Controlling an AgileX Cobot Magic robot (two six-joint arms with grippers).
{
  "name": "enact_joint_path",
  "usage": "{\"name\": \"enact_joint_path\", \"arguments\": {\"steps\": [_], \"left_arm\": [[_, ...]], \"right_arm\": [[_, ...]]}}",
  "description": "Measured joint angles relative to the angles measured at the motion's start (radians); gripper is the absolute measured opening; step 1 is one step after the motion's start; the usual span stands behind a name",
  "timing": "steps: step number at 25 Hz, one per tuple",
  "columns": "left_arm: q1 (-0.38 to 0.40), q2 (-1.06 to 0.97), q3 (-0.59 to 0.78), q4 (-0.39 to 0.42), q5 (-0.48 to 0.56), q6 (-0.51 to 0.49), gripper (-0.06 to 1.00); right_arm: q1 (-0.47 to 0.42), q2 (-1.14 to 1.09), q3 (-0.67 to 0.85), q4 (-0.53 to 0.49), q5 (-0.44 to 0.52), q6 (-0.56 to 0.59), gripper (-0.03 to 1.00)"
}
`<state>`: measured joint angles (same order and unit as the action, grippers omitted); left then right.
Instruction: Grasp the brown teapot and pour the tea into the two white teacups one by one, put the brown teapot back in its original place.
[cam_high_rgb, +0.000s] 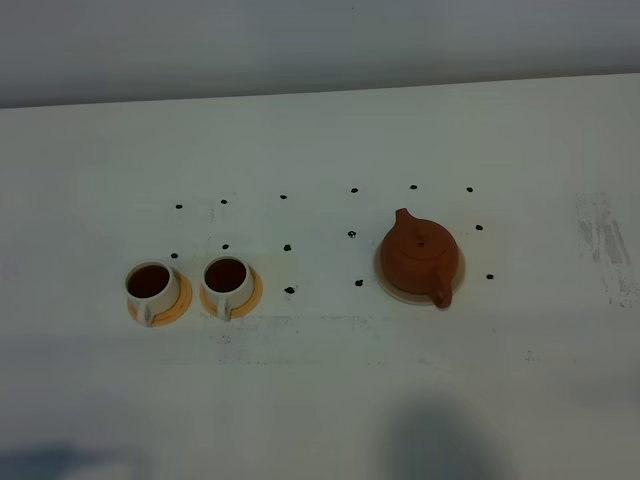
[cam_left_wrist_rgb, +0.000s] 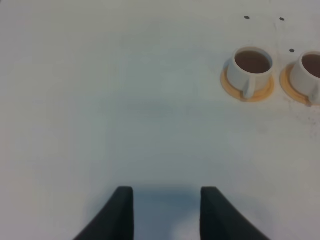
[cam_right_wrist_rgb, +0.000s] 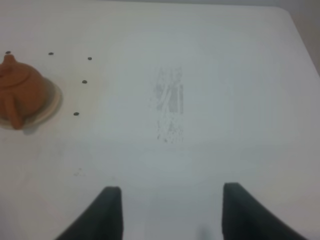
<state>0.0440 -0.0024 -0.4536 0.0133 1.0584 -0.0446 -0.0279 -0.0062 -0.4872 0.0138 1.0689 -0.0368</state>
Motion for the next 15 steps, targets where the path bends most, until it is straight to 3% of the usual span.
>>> {"name": "enact_joint_path", "arguments": {"steps": [15], "left_arm": [[0.0, 0.001, 0.0, 0.0, 0.0, 0.0, 0.33]], "right_arm": [[0.0, 0.0, 0.0, 0.0, 0.0, 0.0, 0.46]]}}
